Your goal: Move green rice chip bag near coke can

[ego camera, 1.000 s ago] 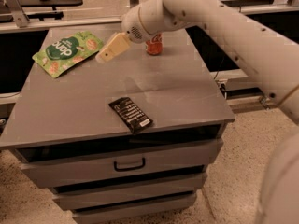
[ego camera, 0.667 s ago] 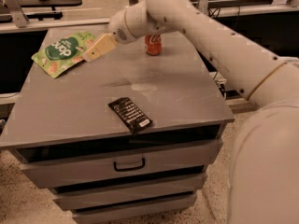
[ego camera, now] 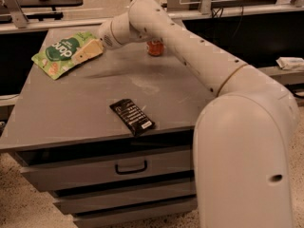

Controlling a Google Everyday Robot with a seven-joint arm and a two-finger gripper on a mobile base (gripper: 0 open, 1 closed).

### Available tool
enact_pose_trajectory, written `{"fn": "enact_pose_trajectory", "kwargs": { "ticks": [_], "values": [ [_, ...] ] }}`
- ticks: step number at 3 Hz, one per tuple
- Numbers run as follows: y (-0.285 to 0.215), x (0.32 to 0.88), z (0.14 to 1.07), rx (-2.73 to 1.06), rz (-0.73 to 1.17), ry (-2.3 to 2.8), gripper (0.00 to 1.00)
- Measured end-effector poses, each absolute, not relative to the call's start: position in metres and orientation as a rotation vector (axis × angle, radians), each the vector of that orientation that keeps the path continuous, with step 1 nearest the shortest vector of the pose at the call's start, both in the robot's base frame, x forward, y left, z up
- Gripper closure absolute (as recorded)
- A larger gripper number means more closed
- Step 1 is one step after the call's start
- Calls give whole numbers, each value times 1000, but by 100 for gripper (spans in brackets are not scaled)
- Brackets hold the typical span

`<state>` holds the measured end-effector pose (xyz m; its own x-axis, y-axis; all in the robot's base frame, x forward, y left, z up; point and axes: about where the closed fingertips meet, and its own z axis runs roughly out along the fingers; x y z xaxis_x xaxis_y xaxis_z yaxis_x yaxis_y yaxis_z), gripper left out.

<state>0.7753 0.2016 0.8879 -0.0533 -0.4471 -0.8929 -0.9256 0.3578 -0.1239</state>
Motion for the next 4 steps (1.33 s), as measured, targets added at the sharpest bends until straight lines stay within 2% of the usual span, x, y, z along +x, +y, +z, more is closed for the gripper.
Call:
{"fn": "enact_pose_trajectory", "kwargs": {
  "ticks": [1, 2, 4],
  "values": [
    [223, 785, 868, -1242, 652, 1691, 0],
    [232, 792, 851, -1237, 661, 1714, 18],
    [229, 801, 851, -1193, 649, 1704, 65]
  ]
}}
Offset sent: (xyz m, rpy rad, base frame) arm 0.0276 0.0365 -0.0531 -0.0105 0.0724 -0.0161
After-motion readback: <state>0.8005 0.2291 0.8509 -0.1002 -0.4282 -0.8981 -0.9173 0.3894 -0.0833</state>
